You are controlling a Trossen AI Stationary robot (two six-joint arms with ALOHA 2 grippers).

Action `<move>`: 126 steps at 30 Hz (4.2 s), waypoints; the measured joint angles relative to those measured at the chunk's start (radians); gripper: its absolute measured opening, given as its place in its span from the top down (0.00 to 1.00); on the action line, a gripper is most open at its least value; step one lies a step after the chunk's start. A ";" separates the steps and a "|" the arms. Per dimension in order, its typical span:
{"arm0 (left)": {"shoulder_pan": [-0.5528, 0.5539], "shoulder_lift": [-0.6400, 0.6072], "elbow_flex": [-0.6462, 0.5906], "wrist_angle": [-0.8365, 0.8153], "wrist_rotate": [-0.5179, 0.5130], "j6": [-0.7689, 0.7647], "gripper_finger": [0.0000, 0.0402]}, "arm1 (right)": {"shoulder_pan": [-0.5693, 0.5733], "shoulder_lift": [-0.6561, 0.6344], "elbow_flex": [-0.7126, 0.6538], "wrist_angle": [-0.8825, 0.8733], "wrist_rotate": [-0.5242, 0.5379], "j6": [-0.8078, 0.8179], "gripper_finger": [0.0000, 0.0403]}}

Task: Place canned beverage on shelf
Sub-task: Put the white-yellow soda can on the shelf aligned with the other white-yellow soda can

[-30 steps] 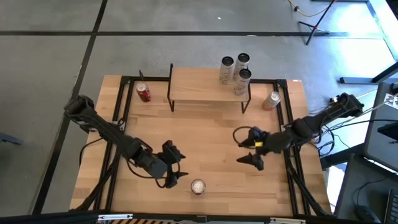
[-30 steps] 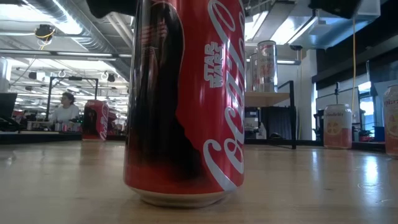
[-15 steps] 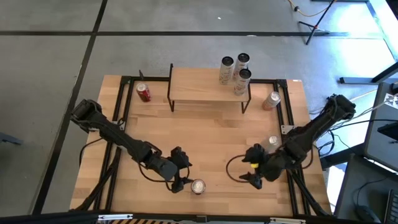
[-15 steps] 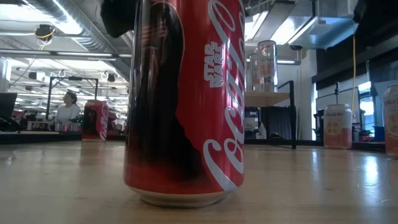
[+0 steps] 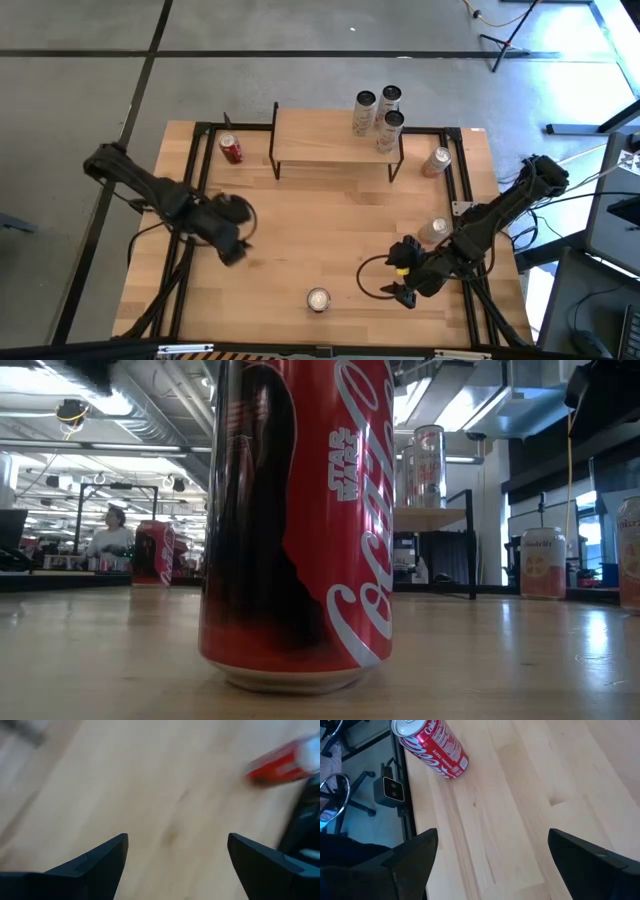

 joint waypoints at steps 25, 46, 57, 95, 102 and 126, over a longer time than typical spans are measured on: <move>0.028 -0.302 -0.192 -0.307 0.086 -0.105 0.18 | 0.000 0.000 0.000 0.027 0.067 0.026 0.09; 0.028 -0.361 -0.375 -0.308 0.272 -0.021 0.18 | 0.000 0.000 0.000 0.040 0.109 0.029 0.09; 0.028 -0.352 -0.374 -0.308 0.267 0.002 0.43 | 0.000 0.000 0.000 0.053 0.124 0.029 0.09; 0.265 0.505 0.386 -0.059 0.249 0.830 0.48 | 0.000 0.000 0.000 0.055 0.126 0.002 0.09; 0.297 0.601 0.438 -0.033 0.302 0.931 0.48 | 0.000 0.000 0.000 0.055 0.125 0.004 0.09; 0.284 0.626 0.438 0.059 0.239 0.943 0.33 | 0.000 0.000 0.000 0.051 0.126 -0.001 0.09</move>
